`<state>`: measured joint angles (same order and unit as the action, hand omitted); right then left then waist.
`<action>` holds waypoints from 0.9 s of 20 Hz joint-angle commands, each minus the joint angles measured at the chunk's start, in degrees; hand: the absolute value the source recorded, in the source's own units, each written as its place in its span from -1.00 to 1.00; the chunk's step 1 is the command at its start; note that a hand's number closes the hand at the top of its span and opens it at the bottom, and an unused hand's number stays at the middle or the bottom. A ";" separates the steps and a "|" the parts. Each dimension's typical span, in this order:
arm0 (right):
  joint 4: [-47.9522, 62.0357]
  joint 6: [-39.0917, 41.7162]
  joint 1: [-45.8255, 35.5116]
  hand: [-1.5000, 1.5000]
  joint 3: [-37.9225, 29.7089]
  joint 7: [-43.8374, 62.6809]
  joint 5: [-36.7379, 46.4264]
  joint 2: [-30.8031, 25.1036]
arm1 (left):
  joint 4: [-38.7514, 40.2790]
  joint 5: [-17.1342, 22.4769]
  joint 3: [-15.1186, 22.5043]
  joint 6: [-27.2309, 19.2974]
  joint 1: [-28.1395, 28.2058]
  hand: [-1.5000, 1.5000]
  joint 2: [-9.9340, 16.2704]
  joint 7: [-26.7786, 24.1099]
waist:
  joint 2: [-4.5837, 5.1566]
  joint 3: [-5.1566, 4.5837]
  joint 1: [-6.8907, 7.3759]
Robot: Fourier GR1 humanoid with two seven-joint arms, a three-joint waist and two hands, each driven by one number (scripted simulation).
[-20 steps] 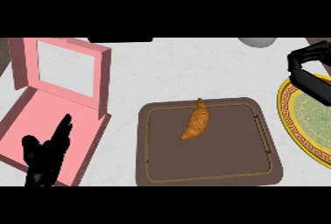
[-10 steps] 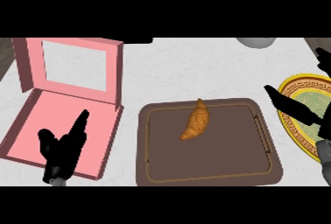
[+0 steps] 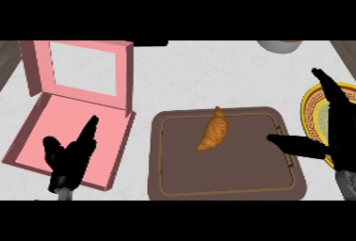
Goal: Pick the croissant from the tray and place it in the plate
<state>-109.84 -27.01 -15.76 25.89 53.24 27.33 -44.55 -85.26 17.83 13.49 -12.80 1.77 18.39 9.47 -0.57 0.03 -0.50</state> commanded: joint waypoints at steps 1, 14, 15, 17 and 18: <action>-2.51 13.36 -4.62 -1.00 3.68 11.55 -2.13 -1.24 | 1.61 -0.93 2.13 -0.54 -1.81 0.00 -2.48 1.18 | 0.54 -0.34 0.69; 8.30 22.90 -16.36 -1.00 13.39 29.55 7.56 17.76 | 2.36 -0.83 1.81 1.86 -0.04 0.00 -3.39 0.20 | 0.44 -0.19 1.20; 12.02 24.40 -18.14 -1.00 11.31 27.75 6.21 17.81 | 4.99 -1.63 1.01 1.45 -2.20 0.00 -3.35 -0.24 | 0.70 -0.19 1.12; 13.43 25.37 -18.04 -1.00 11.54 29.36 6.24 20.87 | 2.12 -1.44 1.38 0.24 -2.88 0.00 -3.83 2.85 | 0.55 -0.15 1.04; 15.17 24.74 -17.66 -1.00 12.21 29.45 6.92 23.02 | 5.01 -1.99 1.09 0.90 -2.88 0.00 -4.30 -0.23 | 0.69 -0.19 0.89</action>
<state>-98.65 -5.72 -31.46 37.25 69.76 33.03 -27.33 -83.59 16.24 13.55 -12.24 -0.58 16.19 10.38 -0.30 0.31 0.79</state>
